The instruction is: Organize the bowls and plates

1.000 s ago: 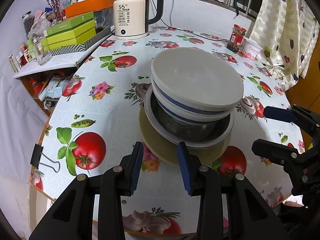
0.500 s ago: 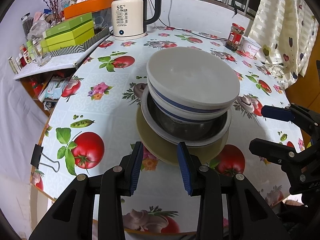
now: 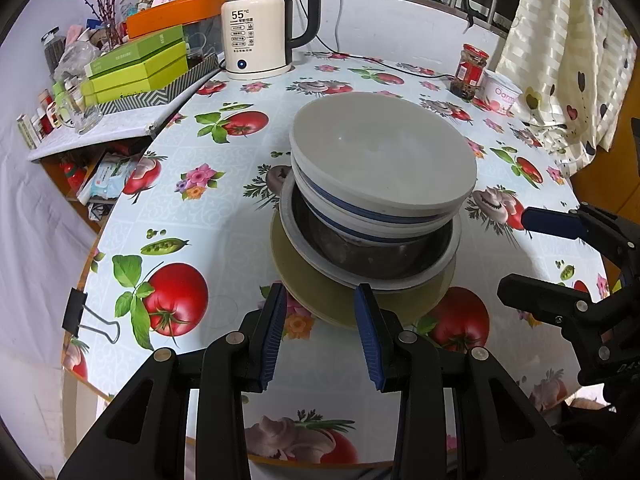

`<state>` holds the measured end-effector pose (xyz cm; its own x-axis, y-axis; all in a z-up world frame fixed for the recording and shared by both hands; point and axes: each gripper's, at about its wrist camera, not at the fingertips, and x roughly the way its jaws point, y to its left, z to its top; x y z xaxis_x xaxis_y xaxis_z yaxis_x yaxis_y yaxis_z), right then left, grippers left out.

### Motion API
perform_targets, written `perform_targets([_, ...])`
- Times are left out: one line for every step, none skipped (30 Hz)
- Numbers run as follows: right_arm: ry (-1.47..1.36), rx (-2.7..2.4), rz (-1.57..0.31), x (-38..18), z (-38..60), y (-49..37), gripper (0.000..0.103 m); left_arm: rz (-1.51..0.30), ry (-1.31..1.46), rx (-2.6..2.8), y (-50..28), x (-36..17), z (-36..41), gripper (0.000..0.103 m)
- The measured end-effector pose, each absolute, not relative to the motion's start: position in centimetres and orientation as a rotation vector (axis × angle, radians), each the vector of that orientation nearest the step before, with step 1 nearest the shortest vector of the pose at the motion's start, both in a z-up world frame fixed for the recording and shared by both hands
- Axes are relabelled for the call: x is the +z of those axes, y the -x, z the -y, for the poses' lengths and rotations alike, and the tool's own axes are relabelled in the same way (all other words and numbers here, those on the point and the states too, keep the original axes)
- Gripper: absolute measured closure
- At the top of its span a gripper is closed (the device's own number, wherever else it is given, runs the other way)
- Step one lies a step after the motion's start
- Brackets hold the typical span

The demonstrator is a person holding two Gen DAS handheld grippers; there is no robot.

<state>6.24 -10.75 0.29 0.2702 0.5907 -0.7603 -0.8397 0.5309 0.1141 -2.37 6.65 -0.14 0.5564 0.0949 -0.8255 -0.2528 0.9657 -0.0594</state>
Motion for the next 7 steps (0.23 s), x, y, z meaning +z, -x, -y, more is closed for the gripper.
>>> perform_targets([0.343,0.991,-0.850,0.34,10.68,-6.21,0.020,-0.961,0.179,0.206,2.42,-0.13,-6.63,0.066])
perform_targets([0.345,0.993,-0.848,0.31,10.63,-6.19,0.020,-0.961,0.179,0.207,2.44,-0.18,-6.58,0.066])
perform_targets([0.346,0.995,-0.847,0.36,10.60,-6.19,0.020,-0.961,0.179,0.207,2.47,-0.16,-6.59,0.066])
perform_targets([0.345,0.994,-0.848,0.39,10.64,-6.22,0.020,-0.961,0.179,0.206,2.41,-0.15,-6.58,0.066])
perform_targets([0.345,0.995,-0.847,0.37,10.58,-6.24,0.020,-0.960,0.179,0.207,2.48,-0.14,-6.58,0.066])
perform_targets([0.345,0.995,-0.847,0.38,10.59,-6.20,0.020,-0.962,0.178,0.207,2.45,-0.18,-6.56,0.066])
perform_targets([0.346,0.994,-0.847,0.38,10.64,-6.20,0.020,-0.963,0.179,0.206,2.44,-0.18,-6.56,0.066])
